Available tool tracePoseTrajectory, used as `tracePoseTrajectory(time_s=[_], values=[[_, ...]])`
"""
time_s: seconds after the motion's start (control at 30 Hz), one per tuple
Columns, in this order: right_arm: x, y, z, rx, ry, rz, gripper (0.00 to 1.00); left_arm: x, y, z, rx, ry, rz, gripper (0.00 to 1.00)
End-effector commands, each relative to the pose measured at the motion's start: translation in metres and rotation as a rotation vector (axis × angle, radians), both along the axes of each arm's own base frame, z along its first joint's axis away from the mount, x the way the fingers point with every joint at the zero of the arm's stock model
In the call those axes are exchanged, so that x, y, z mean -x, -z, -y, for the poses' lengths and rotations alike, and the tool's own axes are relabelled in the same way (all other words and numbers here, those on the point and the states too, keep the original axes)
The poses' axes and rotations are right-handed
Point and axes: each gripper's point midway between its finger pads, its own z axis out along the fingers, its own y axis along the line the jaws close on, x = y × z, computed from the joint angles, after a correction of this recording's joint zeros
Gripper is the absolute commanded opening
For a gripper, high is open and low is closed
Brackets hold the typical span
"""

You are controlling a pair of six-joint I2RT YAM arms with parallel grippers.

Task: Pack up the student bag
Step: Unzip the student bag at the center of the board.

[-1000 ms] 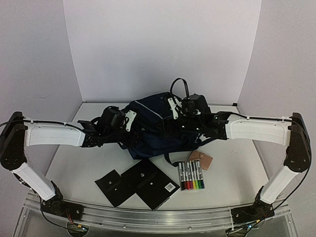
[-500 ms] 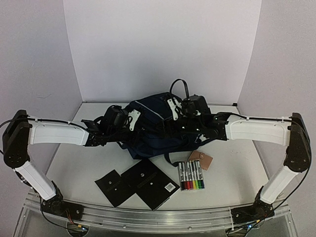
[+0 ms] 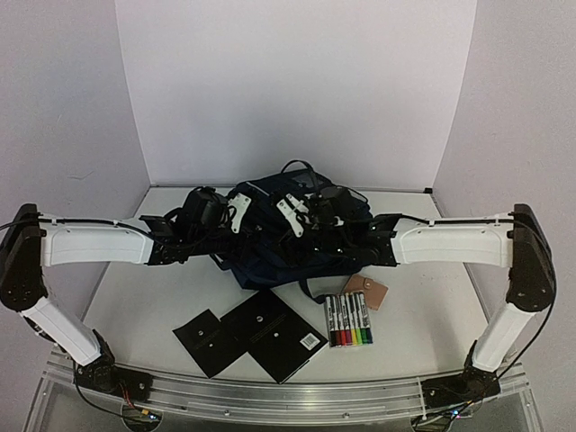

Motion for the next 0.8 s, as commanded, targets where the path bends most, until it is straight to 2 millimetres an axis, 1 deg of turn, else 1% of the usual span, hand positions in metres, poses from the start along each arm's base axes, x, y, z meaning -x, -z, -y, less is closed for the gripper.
tracePoseTrajectory(time_s=[0.0,0.07,0.13,0.2,0.27,0.33,0.47,0.5,0.53,0.63,0.7,0.77], values=[[-0.029,-0.009,-0.005,0.044,0.109,0.146,0.66,-0.005,-0.034,-0.001,0.054,-0.022,0.069,0.0],[-0.038,-0.012,-0.002,0.04,0.161,0.177,0.63,-0.004,-0.034,-0.001,0.054,-0.021,0.066,0.0],[-0.045,-0.01,0.0,0.048,0.198,0.196,0.6,-0.004,-0.035,-0.002,0.057,-0.021,0.067,0.0],[-0.049,-0.01,0.002,0.048,0.23,0.215,0.54,-0.004,-0.035,-0.003,0.058,-0.027,0.069,0.0],[-0.052,-0.007,0.004,0.052,0.254,0.229,0.45,-0.006,-0.037,-0.006,0.064,-0.05,0.073,0.0],[-0.055,-0.005,0.006,0.05,0.27,0.24,0.34,-0.01,-0.038,-0.01,0.069,-0.084,0.074,0.0],[-0.055,0.001,0.011,0.055,0.287,0.247,0.06,-0.019,-0.041,-0.02,0.089,-0.152,0.056,0.0],[-0.055,0.001,0.012,0.053,0.292,0.248,0.02,-0.023,-0.041,-0.023,0.097,-0.165,0.05,0.0],[-0.054,0.002,0.015,0.054,0.297,0.25,0.0,-0.027,-0.041,-0.026,0.106,-0.182,0.039,0.0],[-0.051,0.002,0.02,0.051,0.298,0.249,0.0,-0.038,-0.035,-0.04,0.096,-0.232,0.002,0.0],[-0.046,0.001,0.024,0.044,0.29,0.24,0.0,-0.048,-0.037,-0.048,0.103,-0.27,-0.001,0.0],[-0.04,0.002,0.031,0.039,0.287,0.229,0.0,-0.06,-0.038,-0.06,0.117,-0.321,-0.011,0.0]])
